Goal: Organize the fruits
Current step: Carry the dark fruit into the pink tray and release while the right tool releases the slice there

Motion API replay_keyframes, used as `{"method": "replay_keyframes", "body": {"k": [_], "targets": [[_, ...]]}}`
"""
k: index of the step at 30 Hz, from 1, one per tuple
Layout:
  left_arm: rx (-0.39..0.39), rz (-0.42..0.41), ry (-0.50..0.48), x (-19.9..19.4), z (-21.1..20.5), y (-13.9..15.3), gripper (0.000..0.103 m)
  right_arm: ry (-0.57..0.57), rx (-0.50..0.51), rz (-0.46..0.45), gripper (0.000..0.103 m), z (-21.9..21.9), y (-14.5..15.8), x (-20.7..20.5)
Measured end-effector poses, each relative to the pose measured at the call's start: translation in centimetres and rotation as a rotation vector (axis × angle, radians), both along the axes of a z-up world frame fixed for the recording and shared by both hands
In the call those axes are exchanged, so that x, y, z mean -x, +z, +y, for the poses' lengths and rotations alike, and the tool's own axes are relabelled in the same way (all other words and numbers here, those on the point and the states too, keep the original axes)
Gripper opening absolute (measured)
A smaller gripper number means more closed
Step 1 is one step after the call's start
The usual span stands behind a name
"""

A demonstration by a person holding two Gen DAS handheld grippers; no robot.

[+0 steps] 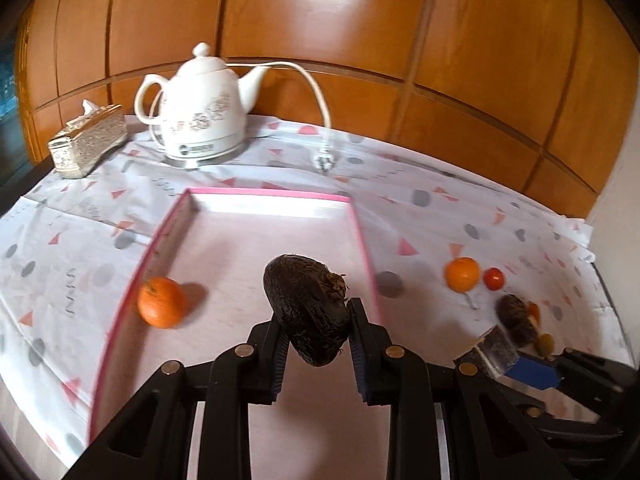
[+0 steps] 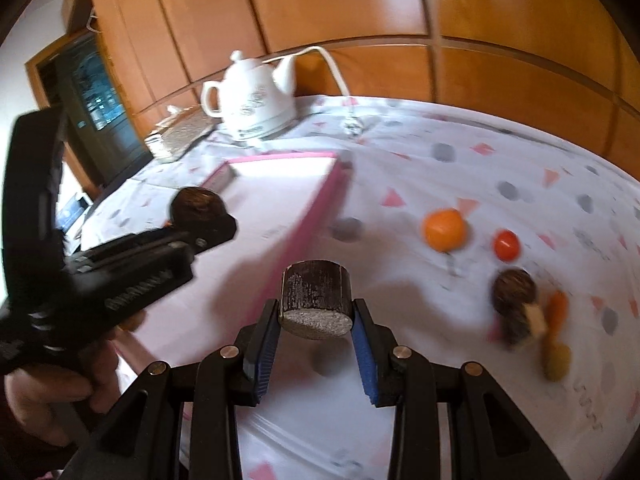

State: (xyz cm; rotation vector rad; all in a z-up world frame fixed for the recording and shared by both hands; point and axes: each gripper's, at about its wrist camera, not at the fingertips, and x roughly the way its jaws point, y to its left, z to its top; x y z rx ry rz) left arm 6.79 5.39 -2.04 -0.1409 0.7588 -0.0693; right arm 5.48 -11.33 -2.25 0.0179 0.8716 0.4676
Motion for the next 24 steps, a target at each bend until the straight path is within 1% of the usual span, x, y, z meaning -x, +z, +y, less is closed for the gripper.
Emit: {"method": "replay_keyframes", "body": {"k": [3,8,10,12,14,16,18,22,24], "targets": [[-0.003,0.008,0.038,-0.6,1.6,-0.1,0.028,0.032,-0.013,-0.003,0.036,2.1,0.6,-0.8],[-0.023,0.021,0.111,-1.5,4.0,-0.3,0.028,0.044,-0.034,-0.001,0.036,4.8,0.7,-2.1],[-0.010,0.023,0.128,-1.5,4.6,-0.4,0.031,0.048,-0.028,-0.008,0.036,5.9,0.6,-2.5],[-0.015,0.022,0.156,-1.3,5.0,-0.6,0.033,0.043,-0.022,0.003,0.036,6.7,0.2,-2.9],[-0.019,0.019,0.167,-1.1,5.1,-0.6,0.033,0.031,-0.016,0.017,0.037,7.0,-0.2,-3.3],[-0.025,0.017,0.176,-0.9,5.2,-0.5,0.034,0.025,-0.032,0.031,0.037,7.0,-0.6,-3.5],[-0.017,0.016,0.186,-0.7,5.4,-0.5,0.043,0.017,-0.042,0.032,0.038,6.8,-0.8,-3.4],[-0.018,0.007,0.181,-0.3,5.0,-0.1,0.043,0.004,-0.053,0.031,0.038,6.5,-0.6,-2.9],[-0.018,-0.002,0.180,0.0,4.8,0.1,0.044,-0.013,-0.049,0.017,0.038,6.1,-0.4,-2.5]]}}
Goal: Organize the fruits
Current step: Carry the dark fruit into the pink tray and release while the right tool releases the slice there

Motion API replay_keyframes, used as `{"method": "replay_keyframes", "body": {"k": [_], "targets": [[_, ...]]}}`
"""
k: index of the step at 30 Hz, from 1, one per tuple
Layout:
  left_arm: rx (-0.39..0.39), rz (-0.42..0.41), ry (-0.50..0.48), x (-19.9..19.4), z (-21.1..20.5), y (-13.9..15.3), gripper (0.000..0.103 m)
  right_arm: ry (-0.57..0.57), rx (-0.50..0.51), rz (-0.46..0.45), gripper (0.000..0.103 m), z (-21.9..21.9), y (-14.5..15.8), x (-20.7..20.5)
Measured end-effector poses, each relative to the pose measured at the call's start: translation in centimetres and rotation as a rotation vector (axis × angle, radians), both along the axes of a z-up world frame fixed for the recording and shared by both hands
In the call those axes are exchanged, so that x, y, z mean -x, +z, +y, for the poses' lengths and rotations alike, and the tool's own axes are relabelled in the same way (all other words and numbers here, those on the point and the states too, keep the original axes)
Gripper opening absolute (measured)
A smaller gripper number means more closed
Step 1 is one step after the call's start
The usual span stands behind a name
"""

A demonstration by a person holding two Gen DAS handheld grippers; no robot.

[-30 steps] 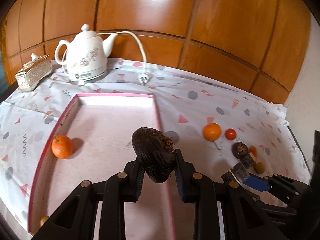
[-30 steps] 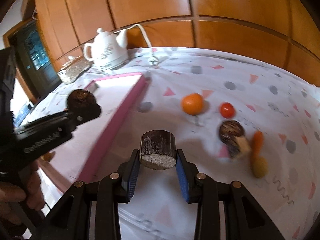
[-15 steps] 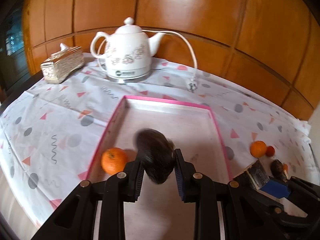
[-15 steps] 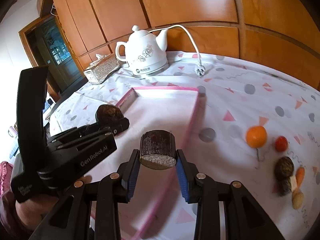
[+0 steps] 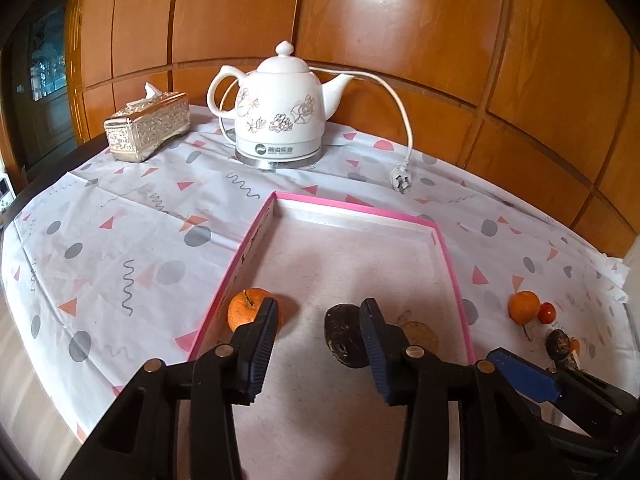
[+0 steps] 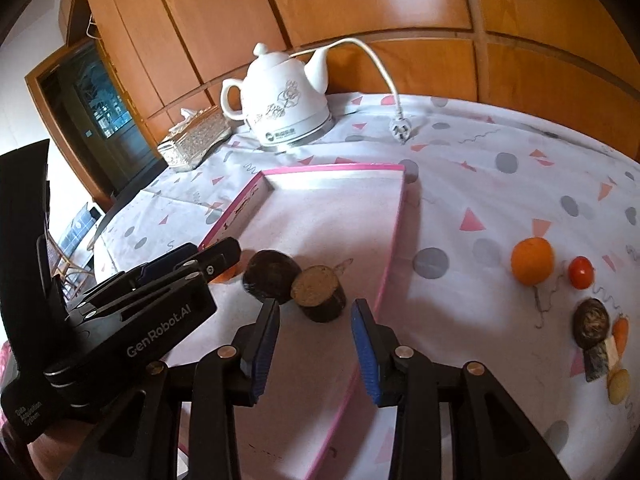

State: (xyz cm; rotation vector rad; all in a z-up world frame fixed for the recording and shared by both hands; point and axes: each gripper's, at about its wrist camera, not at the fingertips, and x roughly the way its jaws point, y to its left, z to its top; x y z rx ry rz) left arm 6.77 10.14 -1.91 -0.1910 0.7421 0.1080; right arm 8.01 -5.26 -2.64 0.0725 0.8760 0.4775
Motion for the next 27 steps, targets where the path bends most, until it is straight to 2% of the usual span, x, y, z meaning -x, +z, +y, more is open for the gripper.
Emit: {"method": "replay_keyframes", "body": {"k": [6,14,22,27], "targets": [[0.020,-0.014,-0.018,1.1,-0.9,0.5,0.048,-0.097,0.044,-0.055,0.040,-2.2,0.6,1.5],[0.017,-0.023,-0.076,1.9,-3.1,0.9,0.048,-0.205,0.080,-0.096,0.040,-5.6,0.5,3.2],[0.015,-0.032,-0.167,2.4,-6.0,1.4,0.049,-0.308,0.101,-0.083,0.040,-9.8,-0.5,4.8],[0.009,-0.028,-0.238,2.5,-8.5,1.4,0.051,-0.401,0.107,-0.057,0.040,-13.8,-1.2,6.0]]}}
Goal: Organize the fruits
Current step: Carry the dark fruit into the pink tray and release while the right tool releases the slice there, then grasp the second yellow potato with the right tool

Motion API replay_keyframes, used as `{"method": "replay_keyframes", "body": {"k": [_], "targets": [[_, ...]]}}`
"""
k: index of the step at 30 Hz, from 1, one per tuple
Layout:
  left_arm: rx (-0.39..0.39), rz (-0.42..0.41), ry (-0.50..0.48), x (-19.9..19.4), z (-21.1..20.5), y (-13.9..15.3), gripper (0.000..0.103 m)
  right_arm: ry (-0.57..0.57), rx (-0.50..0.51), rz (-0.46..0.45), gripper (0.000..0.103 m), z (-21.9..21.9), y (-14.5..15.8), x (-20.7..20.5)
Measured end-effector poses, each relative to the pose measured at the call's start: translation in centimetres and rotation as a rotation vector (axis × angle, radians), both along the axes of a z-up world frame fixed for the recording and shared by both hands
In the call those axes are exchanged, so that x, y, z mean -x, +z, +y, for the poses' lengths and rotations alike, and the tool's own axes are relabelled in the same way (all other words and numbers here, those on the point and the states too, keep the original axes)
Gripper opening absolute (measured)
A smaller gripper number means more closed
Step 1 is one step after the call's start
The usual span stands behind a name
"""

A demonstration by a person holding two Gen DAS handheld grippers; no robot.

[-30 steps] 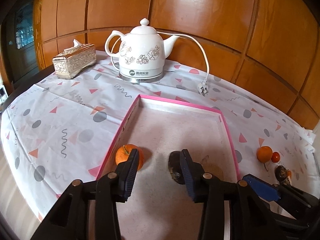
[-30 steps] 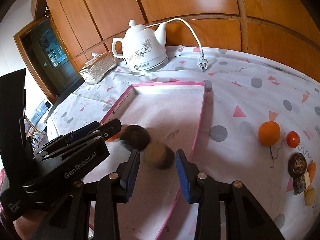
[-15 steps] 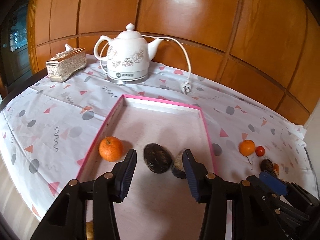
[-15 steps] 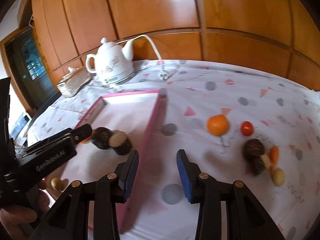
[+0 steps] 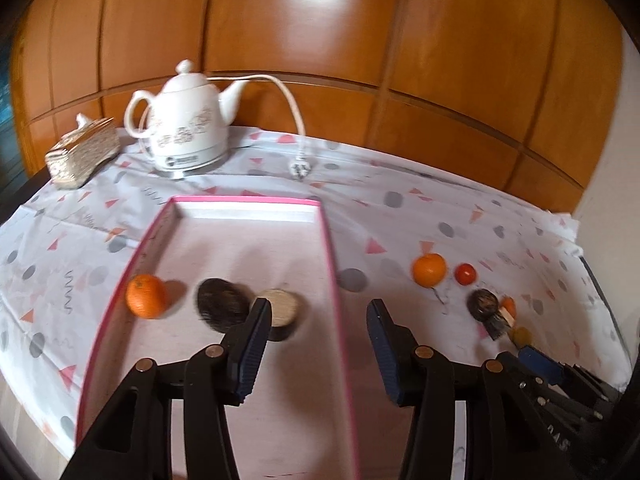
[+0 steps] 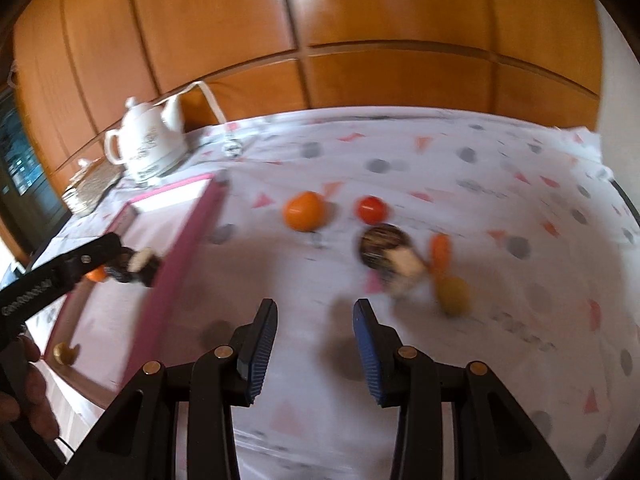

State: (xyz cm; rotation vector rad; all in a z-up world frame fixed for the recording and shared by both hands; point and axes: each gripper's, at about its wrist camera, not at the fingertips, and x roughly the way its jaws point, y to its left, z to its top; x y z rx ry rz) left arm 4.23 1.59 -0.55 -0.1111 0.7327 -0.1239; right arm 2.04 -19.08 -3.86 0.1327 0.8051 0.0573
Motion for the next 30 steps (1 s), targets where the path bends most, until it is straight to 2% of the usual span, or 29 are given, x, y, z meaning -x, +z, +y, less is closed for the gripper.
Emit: {"method": "replay_keyframes", "body": {"k": [6,12,18,30], "targets": [[-0.007,0.012,-0.089,0.1,-3.0,-0.3,0.051,-0.110,-0.007,0.029,0.040,-4.3,-1.0,0.8],[-0.005,0.040,-0.178,0.1,-5.8,-1.1,0.051,-0.174,-0.012,0.036,0.040,-6.9,-1.4,1.1],[-0.024,0.074,-0.241,0.1,-8.0,-2.3,0.051,-0.188,-0.017,0.046,0.040,-8.1,-1.8,1.0],[-0.033,0.117,-0.255,-0.2,-9.1,-4.3,0.054,-0.156,-0.041,0.057,0.040,-8.8,-2.4,-0.3]]}}
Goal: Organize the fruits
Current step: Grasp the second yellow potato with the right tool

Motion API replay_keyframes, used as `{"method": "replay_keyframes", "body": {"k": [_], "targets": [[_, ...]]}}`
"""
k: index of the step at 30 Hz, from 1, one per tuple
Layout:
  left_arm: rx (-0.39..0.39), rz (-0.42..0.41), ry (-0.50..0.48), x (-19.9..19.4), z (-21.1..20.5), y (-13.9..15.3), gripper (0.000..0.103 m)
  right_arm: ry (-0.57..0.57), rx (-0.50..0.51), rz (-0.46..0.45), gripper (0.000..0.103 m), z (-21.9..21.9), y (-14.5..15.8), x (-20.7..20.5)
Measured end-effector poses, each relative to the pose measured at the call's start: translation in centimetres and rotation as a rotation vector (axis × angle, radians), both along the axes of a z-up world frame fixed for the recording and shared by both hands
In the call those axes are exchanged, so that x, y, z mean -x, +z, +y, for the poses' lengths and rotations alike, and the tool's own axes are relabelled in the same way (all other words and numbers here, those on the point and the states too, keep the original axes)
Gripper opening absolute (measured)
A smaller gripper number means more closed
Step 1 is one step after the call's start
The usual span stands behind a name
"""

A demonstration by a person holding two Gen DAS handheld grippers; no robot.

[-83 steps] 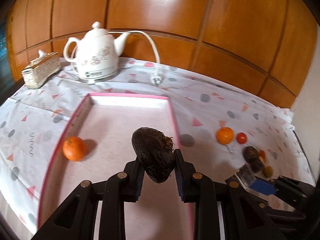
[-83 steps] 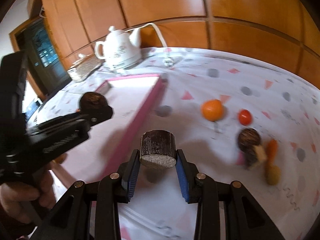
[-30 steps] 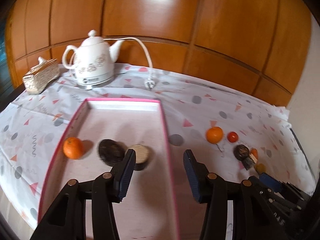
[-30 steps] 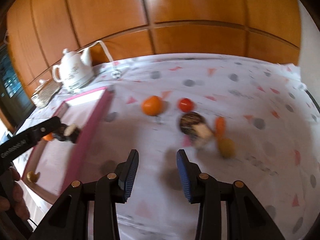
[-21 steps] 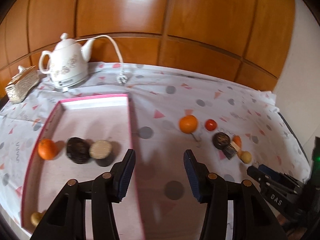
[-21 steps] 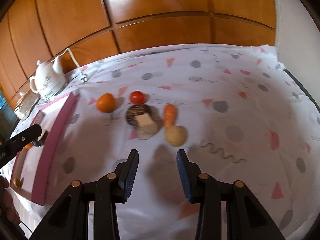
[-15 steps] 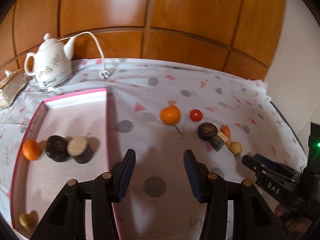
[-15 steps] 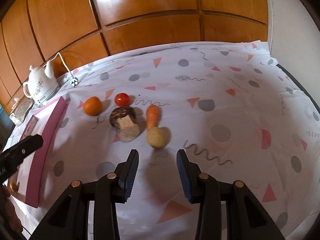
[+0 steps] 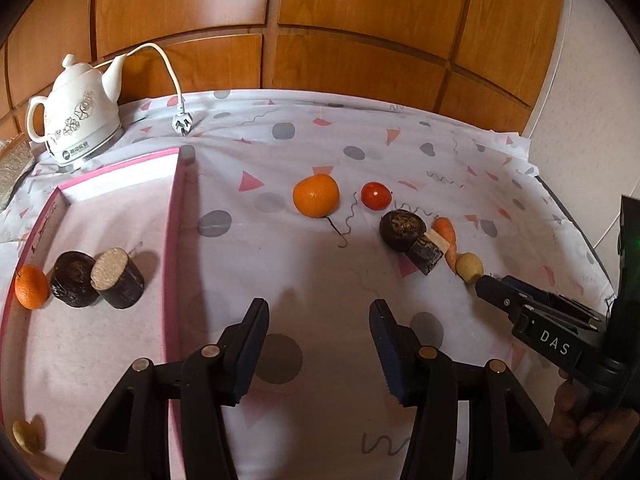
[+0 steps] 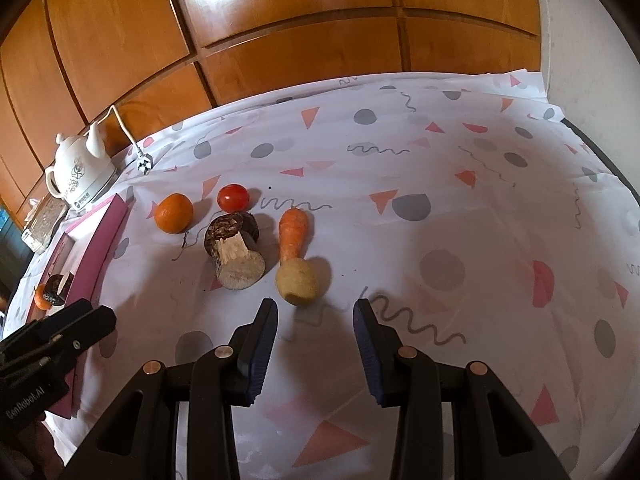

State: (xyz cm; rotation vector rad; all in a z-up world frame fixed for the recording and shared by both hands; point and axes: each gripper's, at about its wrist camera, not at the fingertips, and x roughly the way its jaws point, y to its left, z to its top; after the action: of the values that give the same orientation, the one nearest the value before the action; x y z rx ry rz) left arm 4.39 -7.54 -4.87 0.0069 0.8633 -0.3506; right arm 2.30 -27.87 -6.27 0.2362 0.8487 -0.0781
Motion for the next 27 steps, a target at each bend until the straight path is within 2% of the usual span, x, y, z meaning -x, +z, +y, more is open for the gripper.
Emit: {"method": "replay_keyframes", "body": {"k": [9,11,15,23,27], "targets": [[-0.005,0.015,-0.004,-0.4,-0.4,-0.7,0.056,0.068,0.072,0.011,0.039,1.1,-0.6,-2.2],[0.002,0.018,0.001,-0.6,-0.4,-0.7,0.056,0.086,0.106,0.010,0.025,1.4,-0.8,-2.5],[0.008,0.024,0.013,-1.5,-0.5,-0.8,0.056,0.126,0.163,-0.015,0.025,2.0,-1.1,-2.3],[0.036,0.019,0.071,-5.6,-1.1,0.0,0.056,0.137,0.126,-0.059,0.025,1.3,-1.4,-1.9],[0.029,0.010,0.085,-7.6,-1.9,0.2,0.059,0.135,0.110,-0.070,0.025,1.1,-1.5,-1.9]]}}
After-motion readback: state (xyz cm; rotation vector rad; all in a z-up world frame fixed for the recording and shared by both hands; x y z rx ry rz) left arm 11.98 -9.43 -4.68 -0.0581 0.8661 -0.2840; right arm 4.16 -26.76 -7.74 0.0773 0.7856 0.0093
